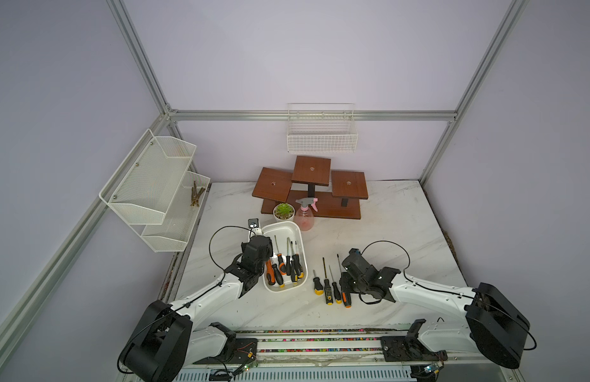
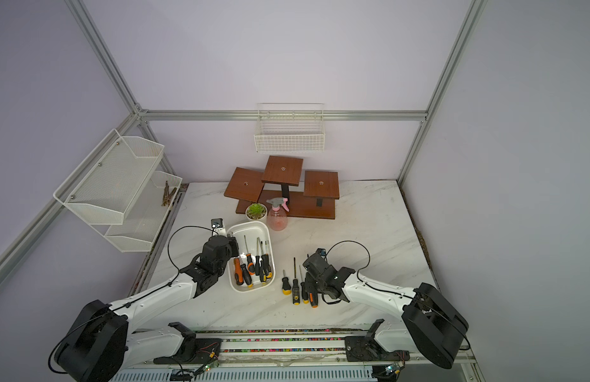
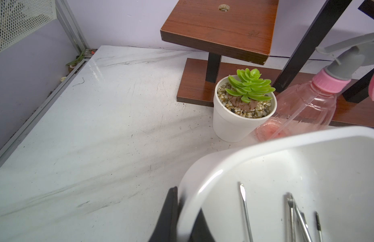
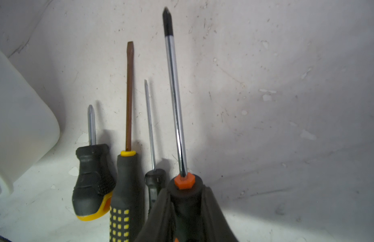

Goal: Take out the screwdriver from the storage box
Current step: Place the screwdriver at the center of the board.

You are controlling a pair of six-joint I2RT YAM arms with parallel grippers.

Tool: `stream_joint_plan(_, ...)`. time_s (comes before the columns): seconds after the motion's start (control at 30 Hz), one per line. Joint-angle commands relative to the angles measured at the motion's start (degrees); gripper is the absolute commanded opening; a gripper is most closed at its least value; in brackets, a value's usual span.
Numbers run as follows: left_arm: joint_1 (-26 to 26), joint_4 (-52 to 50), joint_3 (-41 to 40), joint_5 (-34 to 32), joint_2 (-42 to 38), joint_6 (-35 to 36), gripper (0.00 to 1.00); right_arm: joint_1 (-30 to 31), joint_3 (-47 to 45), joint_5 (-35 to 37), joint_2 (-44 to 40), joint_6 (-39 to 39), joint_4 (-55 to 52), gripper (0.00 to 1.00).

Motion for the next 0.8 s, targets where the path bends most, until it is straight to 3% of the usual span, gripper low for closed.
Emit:
stream_joint_plan(0.0, -0.24, 2.91, 2.0, -0.49, 0.18, 0.46, 0.0, -0.36, -0.53, -0.08, 0.58, 0.84, 1.83, 0.15)
stream_joint_plan(0.77, -0.24, 2.9, 2.06, -0.49, 0.14, 0.46, 0.0, -0.79, -0.8, -0.8, 0.75, 1.97, 2.54, 0.33)
